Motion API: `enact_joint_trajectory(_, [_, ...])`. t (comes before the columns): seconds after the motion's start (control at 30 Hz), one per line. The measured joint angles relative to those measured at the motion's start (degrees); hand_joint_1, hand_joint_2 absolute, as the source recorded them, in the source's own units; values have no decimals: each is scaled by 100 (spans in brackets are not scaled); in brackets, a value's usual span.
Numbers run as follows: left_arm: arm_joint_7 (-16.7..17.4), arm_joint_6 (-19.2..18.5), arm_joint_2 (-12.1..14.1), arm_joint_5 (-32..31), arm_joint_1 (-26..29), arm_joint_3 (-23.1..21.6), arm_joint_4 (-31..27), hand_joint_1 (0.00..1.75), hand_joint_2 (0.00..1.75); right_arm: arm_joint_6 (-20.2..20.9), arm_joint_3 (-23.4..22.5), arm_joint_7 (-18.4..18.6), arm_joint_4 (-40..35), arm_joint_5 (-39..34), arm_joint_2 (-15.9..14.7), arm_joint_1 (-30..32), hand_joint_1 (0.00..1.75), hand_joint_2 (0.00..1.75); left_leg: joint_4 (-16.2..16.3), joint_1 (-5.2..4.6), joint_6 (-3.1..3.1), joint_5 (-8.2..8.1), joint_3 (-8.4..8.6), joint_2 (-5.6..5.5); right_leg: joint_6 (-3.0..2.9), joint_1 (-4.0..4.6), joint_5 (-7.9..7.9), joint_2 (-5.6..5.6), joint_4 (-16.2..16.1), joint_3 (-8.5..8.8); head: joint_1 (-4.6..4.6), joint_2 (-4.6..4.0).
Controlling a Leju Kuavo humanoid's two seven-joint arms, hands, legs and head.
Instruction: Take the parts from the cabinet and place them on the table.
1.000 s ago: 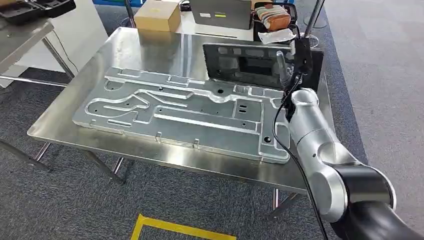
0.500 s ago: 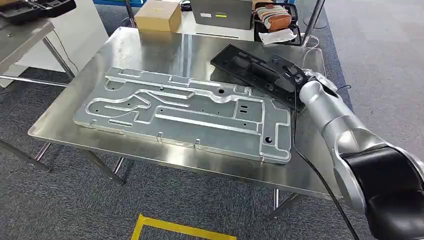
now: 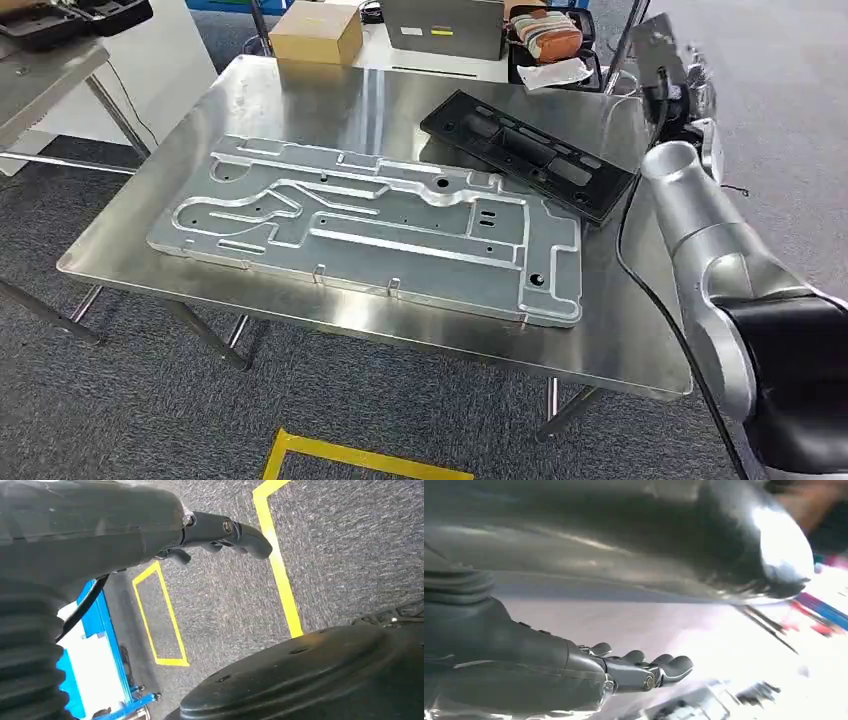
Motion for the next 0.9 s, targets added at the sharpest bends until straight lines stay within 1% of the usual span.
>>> enact_joint_trajectory(0.07, [7,7,-2,57,11,-2,-2,0,0,-148,-461,-531,-232,-157,28,-2,0,0,-1,-3,0,0,1,0,0,-3,0,0,1,1,0,0])
enact_joint_trajectory(0.1, [7,11,-2,83,21,-2,-4,0,0,-168,-629,-651,-356,-150,35,-7,0,0,-1,-4,0,0,3,0,0,-3,0,0,1,1,0,0])
enact_joint_trajectory(0.17, [15,11,-4,127,35,-4,-11,0,0,-185,-902,-614,-644,61,33,-38,0,0,-1,-9,1,0,6,0,1,-8,0,0,1,1,0,0])
enact_joint_trajectory(0.23, [44,7,-7,173,41,-15,-26,0,0,-198,-1055,-372,-903,423,-7,-103,0,0,-2,-16,3,0,12,1,1,-14,0,1,2,1,0,0])
enact_joint_trajectory(0.27, [52,0,-9,181,43,-26,-28,0,0,-266,-1086,-184,-1021,717,-57,-153,0,175,-2,-19,8,4,20,-1,2,-15,-1,-1,2,1,0,0])
enact_joint_trajectory(0.3, [57,-2,-9,181,46,-50,-31,0,0,-330,-1088,27,-1146,1103,-163,-230,0,175,-2,-23,11,4,17,-6,9,-19,-3,-6,2,2,0,0])
enact_joint_trajectory(0.33, [57,-4,-11,184,52,-61,-33,0,0,-330,-1088,144,-1209,1291,-234,-308,0,175,-2,-27,12,4,18,-10,10,-21,-3,-8,2,2,0,0])
enact_joint_trajectory(0.4, [39,-24,-13,184,56,-103,-35,0,0,-301,-1081,581,-1318,1947,-488,-500,0,175,-2,-35,14,3,25,-11,11,-27,-3,-8,2,5,0,0])
enact_joint_trajectory(0.43, [4,-33,-20,179,56,-131,-35,0,0,-229,-1050,780,-1346,2273,-689,-598,0,175,0,-41,28,3,30,-18,23,-29,-10,-15,1,8,-2,0])
enact_joint_trajectory(0.47, [-37,-39,-31,170,68,-153,-35,0,0,-119,-1015,914,-1355,2533,-956,-697,0,175,-1,-43,45,-4,28,-33,37,-34,-15,-31,0,16,0,0])
enact_joint_trajectory(0.57, [-114,-79,-77,151,112,-177,-35,0,0,312,-954,1068,-1348,3083,-1853,-979,0,175,1,-58,73,-10,34,-69,58,-44,-28,-70,-2,31,-2,0])
enact_joint_trajectory(0.6, [-111,-100,-93,133,128,-177,-35,0,0,467,-891,1064,-1333,3287,-2228,-1059,0,175,-1,-59,88,-20,28,-77,65,-52,-33,-78,-2,35,0,0])
enact_joint_trajectory(0.63, [-111,-112,-103,127,143,-179,-35,0,0,591,-847,1044,-1320,3424,-2513,-1131,0,175,2,-66,95,-21,36,-85,71,-53,-36,-85,-3,33,0,0])
enact_joint_trajectory(0.7, [-114,-135,-122,131,181,-179,-35,0,0,987,-725,913,-1285,3752,-3309,-1269,0,175,1,-71,120,-38,36,-102,96,-65,-53,-98,-4,44,0,0])
enact_joint_trajectory(0.73, [-116,-142,-133,138,196,-179,-35,0,0,1116,-670,847,-1276,3846,-3634,-1312,0,175,0,-72,126,-46,35,-103,106,-67,-60,-99,-5,48,0,0])
enact_joint_trajectory(0.77, [-114,-142,-142,144,211,-181,-35,0,0,1223,-615,805,-1272,3883,-3949,-1318,0,175,0,-74,132,-52,45,-102,118,-68,-68,-100,-6,54,0,0])
enact_joint_trajectory(0.8, [-116,-136,-157,186,228,-181,-35,0,0,1330,-568,787,-1265,3876,-4327,-1290,0,175,0,-73,146,-68,46,-103,137,-69,-81,-100,-8,67,0,0])
enact_joint_trajectory(0.83, [-118,-120,-168,229,250,-181,-35,0,0,1391,-528,768,-1248,3814,-4609,-1236,0,175,-1,-72,148,-84,49,-101,148,-69,-94,-99,-11,77,2,0])
enact_joint_trajectory(0.87, [-133,-94,-186,278,268,-179,-35,0,0,1369,-517,766,-1215,3683,-4886,-1135,0,175,-4,-72,150,-94,60,-97,151,-72,-100,-94,-11,90,2,0])
enact_joint_trajectory(0.9, [-158,-63,-201,343,285,-177,-35,0,0,1285,-517,746,-1162,3475,-5138,-953,0,175,-5,-65,153,-109,75,-79,167,-67,-111,-74,-16,105,0,0])
